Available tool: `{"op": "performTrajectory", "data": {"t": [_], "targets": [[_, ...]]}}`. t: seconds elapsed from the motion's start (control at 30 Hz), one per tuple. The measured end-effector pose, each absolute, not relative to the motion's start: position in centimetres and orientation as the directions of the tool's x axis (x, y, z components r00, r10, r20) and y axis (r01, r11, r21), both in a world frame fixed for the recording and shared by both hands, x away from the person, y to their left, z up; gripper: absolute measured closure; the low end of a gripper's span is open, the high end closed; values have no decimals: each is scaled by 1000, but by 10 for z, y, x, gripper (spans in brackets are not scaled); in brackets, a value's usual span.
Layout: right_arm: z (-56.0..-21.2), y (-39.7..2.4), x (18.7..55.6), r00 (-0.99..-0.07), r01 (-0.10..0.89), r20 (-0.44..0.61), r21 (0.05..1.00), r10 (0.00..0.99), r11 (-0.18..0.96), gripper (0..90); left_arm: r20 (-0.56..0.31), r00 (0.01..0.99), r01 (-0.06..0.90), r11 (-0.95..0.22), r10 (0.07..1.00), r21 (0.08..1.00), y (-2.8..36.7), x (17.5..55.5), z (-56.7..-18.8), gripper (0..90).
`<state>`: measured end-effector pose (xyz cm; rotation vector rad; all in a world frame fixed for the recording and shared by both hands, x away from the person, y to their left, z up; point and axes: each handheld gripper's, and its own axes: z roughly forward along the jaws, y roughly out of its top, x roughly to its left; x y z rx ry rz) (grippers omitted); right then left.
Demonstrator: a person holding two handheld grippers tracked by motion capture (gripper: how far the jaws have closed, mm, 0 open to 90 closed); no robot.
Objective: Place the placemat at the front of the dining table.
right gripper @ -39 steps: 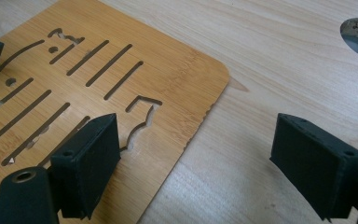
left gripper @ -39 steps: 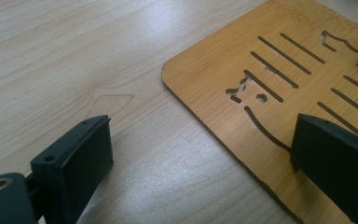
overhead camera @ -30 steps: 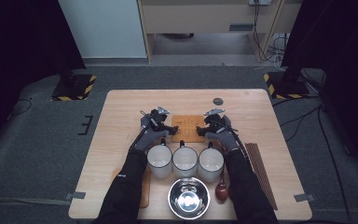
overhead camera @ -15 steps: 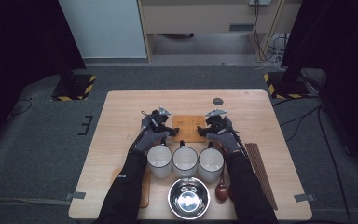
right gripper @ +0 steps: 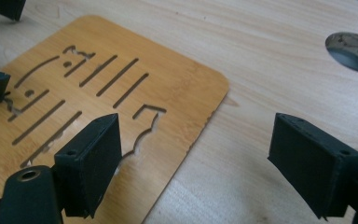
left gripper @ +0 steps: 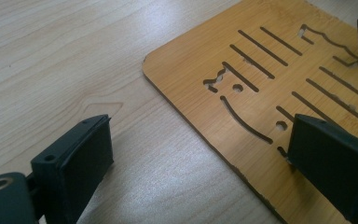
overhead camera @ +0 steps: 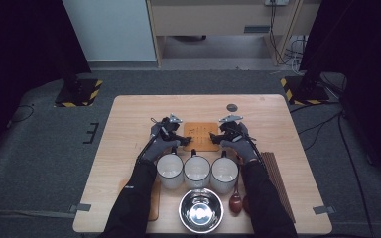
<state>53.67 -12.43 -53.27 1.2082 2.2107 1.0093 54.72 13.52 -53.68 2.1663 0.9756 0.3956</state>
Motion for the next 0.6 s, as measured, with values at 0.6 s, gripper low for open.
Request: {"op": "performTrajectory", "data": {"t": [0.6], "targets": [[-539, -116, 545, -514, 537, -59, 755, 856, 375, 157, 22, 612, 536, -435, 791, 723, 136, 555, -538, 41]]}}
